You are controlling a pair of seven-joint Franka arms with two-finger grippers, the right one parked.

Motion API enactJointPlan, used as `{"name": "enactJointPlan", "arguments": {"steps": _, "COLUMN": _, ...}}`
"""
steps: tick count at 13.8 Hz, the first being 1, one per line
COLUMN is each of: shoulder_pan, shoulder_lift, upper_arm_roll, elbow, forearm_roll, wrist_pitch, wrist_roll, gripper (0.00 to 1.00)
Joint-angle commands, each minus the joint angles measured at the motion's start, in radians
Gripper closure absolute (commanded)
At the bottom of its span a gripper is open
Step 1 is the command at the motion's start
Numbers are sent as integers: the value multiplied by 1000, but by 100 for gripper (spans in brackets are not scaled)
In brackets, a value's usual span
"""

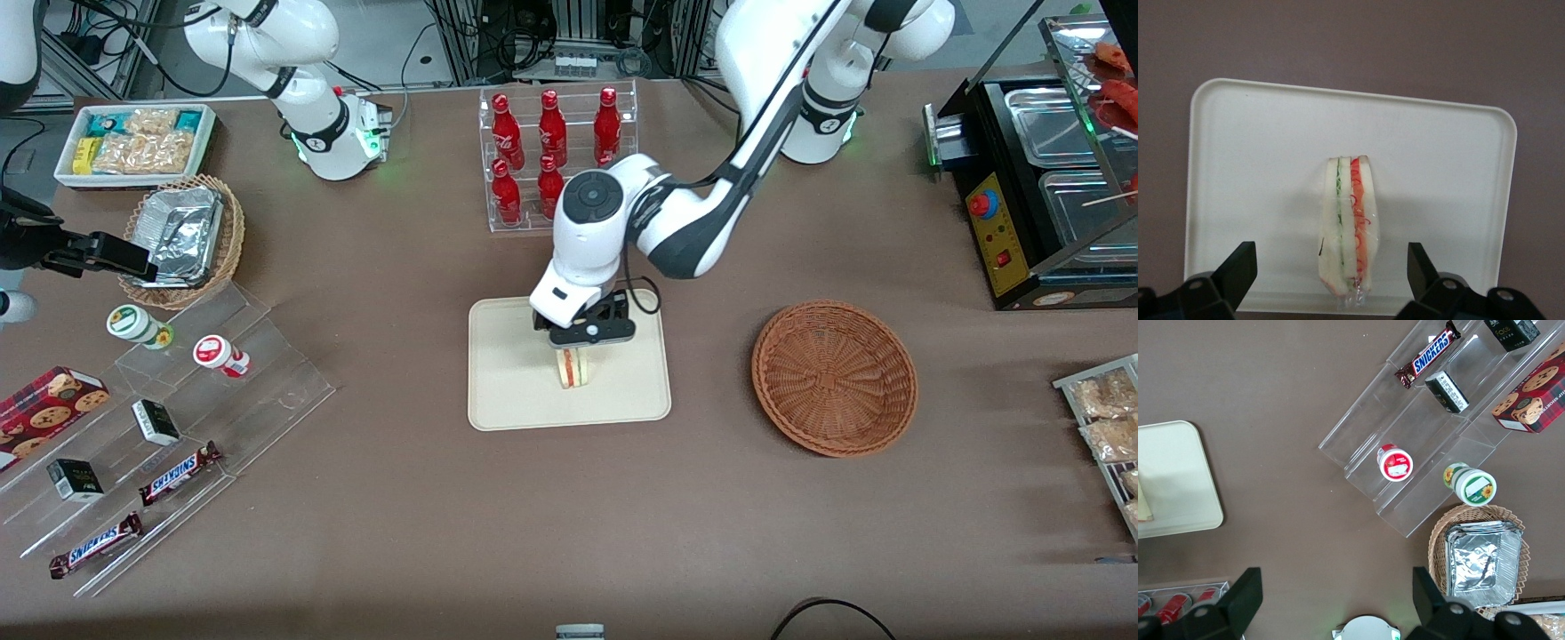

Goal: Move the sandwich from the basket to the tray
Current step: 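Open the left gripper to release the sandwich on the tray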

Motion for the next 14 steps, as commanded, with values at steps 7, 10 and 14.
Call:
{"name": "enactJointPlan", "arguments": {"steps": 7, "shoulder_pan": 204, "shoulder_lift": -315, "upper_arm_roll": 2, "elbow": -29, "forearm_roll": -5, "wrist_pitch": -371, "wrist_roll": 92, "gripper": 1}}
{"name": "enactJointPlan", "arguments": {"steps": 10, "shoulder_pan": 308, "shoulder_lift": -393, "upper_arm_roll": 2, "elbow": -32, "forearm_roll": -35, "wrist_pitch": -488, "wrist_roll": 290, "gripper": 1}}
{"name": "enactJointPlan", "arguments": {"steps": 14, "shoulder_pan": 481, "shoulder_lift": -470, "upper_arm_roll": 2, "elbow": -33, "forearm_roll": -62, "wrist_pitch": -583, "wrist_roll": 583, "gripper": 1}}
